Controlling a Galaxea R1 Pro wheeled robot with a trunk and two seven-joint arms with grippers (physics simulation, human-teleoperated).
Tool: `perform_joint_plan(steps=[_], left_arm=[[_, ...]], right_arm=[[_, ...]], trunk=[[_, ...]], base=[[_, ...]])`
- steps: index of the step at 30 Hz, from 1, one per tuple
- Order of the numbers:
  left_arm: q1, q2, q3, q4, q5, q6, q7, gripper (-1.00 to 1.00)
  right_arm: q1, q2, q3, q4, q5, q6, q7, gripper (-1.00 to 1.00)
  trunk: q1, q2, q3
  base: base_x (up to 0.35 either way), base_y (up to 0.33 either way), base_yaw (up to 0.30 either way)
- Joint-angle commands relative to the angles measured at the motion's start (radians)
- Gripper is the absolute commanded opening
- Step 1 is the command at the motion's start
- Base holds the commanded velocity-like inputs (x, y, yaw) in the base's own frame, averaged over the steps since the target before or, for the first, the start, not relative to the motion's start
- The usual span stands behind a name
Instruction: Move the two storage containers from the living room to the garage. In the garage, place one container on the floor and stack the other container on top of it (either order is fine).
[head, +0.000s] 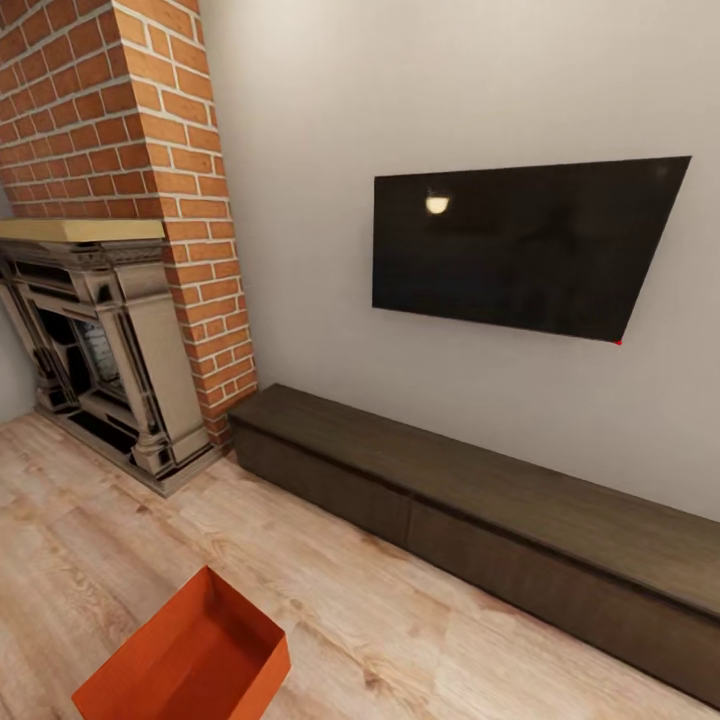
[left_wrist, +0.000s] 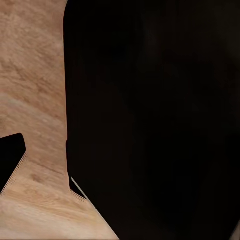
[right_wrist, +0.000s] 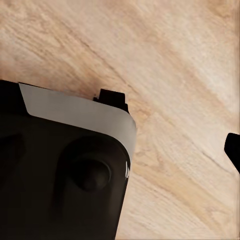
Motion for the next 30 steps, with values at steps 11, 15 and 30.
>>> perform_joint_plan(steps=[11,15,30], left_arm=[[0.000,0.000,0.001,0.000,0.005,-0.001,-0.002,1.00],[0.000,0.000,0.001,0.000,0.005,-0.001,-0.002,1.00],[0.000,0.002,0.001,0.000,0.005,-0.002,-0.002,1.00]], right_arm=[[-0.001,0.001,0.008,0.003,-0.009,-0.005,0.000,1.00],[-0.001,0.000,0.008,0.003,-0.009,-0.005,0.000,1.00],[-0.001,-0.001,0.008,0.003,-0.009,-0.008,0.000,1.00]], trunk=[[0.001,0.000,-0.001],[0.001,0.000,-0.001],[0.001,0.000,-0.001]], base=[[0.322,0.000,0.000],[0.314,0.000,0.000],[0.055,0.000,0.077]])
